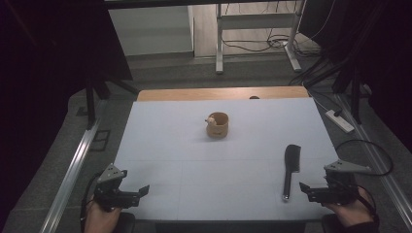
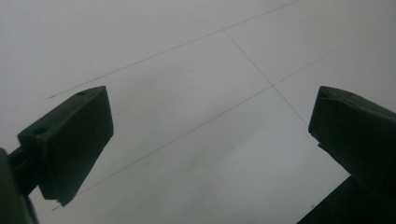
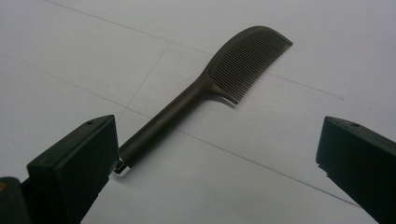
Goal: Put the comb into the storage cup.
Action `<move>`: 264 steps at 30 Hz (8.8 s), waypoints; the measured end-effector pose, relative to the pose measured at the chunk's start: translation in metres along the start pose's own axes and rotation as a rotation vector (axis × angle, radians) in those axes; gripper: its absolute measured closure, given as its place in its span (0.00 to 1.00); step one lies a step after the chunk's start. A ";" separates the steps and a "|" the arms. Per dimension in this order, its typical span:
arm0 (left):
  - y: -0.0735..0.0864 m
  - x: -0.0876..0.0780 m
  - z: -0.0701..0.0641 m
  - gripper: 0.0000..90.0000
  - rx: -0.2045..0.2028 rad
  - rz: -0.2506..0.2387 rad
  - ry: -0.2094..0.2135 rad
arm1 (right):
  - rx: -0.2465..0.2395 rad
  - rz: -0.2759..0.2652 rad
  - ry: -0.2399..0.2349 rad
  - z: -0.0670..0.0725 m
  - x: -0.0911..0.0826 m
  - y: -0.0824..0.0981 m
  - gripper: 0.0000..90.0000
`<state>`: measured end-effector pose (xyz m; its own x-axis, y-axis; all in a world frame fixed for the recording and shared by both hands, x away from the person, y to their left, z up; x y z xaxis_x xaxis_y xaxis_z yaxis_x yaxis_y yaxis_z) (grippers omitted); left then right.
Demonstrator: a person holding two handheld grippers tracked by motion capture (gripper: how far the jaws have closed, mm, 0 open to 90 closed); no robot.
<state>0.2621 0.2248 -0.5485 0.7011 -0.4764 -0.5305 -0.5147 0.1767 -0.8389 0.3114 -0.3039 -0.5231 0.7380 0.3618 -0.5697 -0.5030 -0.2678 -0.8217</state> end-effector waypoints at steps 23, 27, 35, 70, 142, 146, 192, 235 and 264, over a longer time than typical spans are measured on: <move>-0.001 0.000 0.000 0.01 -0.004 -0.012 0.009 | -0.011 0.035 -0.024 0.003 0.003 0.003 0.00; -0.001 -0.001 0.001 0.01 -0.012 -0.016 0.010 | -0.023 0.037 -0.028 0.005 0.003 0.003 0.00; -0.001 -0.001 0.001 0.01 -0.019 -0.018 0.010 | -0.020 0.008 -0.080 0.012 0.005 -0.003 0.00; -0.001 -0.002 0.002 0.01 -0.031 -0.025 0.012 | -0.056 0.090 -0.120 0.023 0.028 -0.008 0.00; -0.001 -0.002 0.002 0.02 -0.034 -0.024 0.010 | -0.130 0.316 -0.279 0.046 0.079 0.020 1.00; -0.001 -0.002 0.002 0.02 -0.034 -0.025 0.012 | -0.122 0.324 -0.272 0.041 0.077 0.022 1.00; -0.002 -0.001 0.002 0.02 -0.035 -0.022 0.013 | -0.143 0.190 -0.133 0.016 0.061 -0.004 0.28; -0.001 0.000 0.002 0.03 -0.036 -0.013 0.022 | -0.146 0.360 -0.122 -0.002 0.078 0.040 0.00; -0.001 0.000 0.002 0.03 -0.036 -0.007 0.019 | -0.169 0.376 -0.132 0.001 0.071 0.029 0.56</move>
<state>0.2635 0.2267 -0.5484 0.6957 -0.4935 -0.5220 -0.5276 0.1421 -0.8375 0.3486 -0.2848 -0.5874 0.4479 0.3188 -0.8353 -0.6375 -0.5412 -0.5484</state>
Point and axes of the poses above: each handheld gripper's, and its own axes: x roughly forward along the jaws, y roughly out of its underside, z roughly to its left, the point moved 10 cm from there along x, roughly forward along the jaws, and after that the axes turned 12 degrees about -z, right-handed, at the moved point
